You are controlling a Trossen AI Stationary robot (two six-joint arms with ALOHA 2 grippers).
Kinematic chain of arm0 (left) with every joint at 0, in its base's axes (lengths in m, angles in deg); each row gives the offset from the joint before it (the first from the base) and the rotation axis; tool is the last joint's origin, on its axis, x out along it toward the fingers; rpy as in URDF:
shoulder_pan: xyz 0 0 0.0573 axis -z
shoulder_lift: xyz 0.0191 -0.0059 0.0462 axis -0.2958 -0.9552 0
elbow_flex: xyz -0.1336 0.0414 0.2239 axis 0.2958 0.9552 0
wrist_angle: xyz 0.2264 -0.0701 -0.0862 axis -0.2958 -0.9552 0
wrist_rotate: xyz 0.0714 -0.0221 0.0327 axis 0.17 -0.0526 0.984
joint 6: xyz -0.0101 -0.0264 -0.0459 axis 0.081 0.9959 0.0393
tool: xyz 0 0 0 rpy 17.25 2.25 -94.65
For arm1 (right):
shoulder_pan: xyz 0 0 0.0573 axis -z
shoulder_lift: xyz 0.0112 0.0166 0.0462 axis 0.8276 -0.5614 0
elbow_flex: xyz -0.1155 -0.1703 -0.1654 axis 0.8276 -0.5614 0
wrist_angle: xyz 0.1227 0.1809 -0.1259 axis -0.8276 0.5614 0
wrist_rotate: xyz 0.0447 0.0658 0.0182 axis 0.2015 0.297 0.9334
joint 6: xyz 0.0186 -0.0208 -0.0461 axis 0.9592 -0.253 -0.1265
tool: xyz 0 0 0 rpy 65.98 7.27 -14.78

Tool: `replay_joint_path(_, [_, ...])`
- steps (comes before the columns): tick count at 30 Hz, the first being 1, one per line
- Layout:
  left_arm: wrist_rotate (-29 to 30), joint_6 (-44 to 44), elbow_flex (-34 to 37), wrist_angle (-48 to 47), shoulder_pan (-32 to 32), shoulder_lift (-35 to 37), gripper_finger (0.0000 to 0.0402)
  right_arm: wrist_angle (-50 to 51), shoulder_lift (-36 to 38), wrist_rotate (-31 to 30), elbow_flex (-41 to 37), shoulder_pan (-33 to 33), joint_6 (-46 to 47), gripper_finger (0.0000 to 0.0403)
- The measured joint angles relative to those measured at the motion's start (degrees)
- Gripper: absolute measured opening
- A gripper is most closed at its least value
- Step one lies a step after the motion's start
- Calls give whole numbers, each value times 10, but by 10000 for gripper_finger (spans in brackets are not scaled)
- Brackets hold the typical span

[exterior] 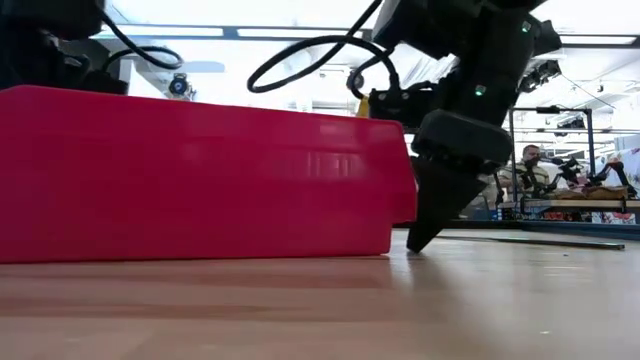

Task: Sort silverware
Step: Adjust the red bins

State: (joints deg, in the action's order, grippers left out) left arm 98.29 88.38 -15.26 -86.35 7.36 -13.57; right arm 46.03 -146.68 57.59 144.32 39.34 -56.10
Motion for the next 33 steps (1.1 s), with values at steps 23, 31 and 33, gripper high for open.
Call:
replay_joint_path(23, [113,-109,0,-1,-65,0,0,-26,-3,-15,3,-25,51,123])
replay_joint_path(31, [112,-80,0,0,-45,1,0,-15,-3,-16,3,-23,11,137])
replay_joint_path(33, [109,-65,0,-11,-36,5,0,-13,-3,-16,3,-23,7,153])
